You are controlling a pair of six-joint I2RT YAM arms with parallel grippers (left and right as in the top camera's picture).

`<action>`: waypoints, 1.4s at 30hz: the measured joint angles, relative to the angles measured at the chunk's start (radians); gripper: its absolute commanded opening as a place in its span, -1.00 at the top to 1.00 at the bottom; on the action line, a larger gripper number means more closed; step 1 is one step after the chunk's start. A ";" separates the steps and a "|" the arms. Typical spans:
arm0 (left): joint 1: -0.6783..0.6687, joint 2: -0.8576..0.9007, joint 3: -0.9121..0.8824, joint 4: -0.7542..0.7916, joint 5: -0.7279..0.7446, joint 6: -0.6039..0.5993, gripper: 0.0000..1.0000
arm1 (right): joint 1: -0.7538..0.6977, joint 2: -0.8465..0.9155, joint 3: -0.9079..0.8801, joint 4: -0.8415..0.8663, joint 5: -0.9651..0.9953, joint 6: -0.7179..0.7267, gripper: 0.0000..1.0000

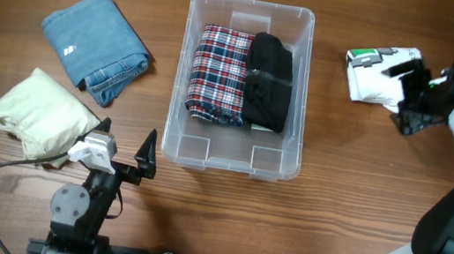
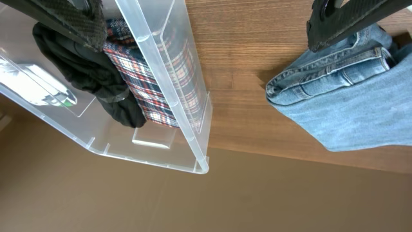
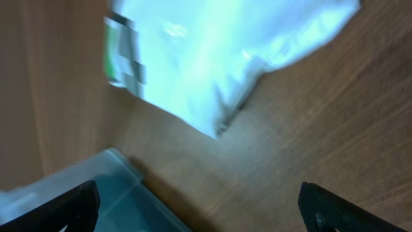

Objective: Pack container
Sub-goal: 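Move the right gripper to the white t-shirt and grasp it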

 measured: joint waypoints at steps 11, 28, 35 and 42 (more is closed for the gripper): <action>0.000 0.000 0.000 0.000 0.000 0.000 -1.00 | 0.000 0.000 -0.151 0.261 -0.019 0.101 -0.99; 0.000 0.000 0.000 0.000 0.000 0.000 -1.00 | 0.000 0.010 -0.216 0.428 0.008 0.162 -0.99; 0.000 0.000 0.000 0.000 0.000 0.000 -1.00 | 0.000 0.089 -0.217 0.470 0.008 0.165 -1.00; 0.000 0.000 0.000 0.000 0.000 0.000 -1.00 | 0.000 0.110 -0.217 0.530 0.008 0.165 -1.00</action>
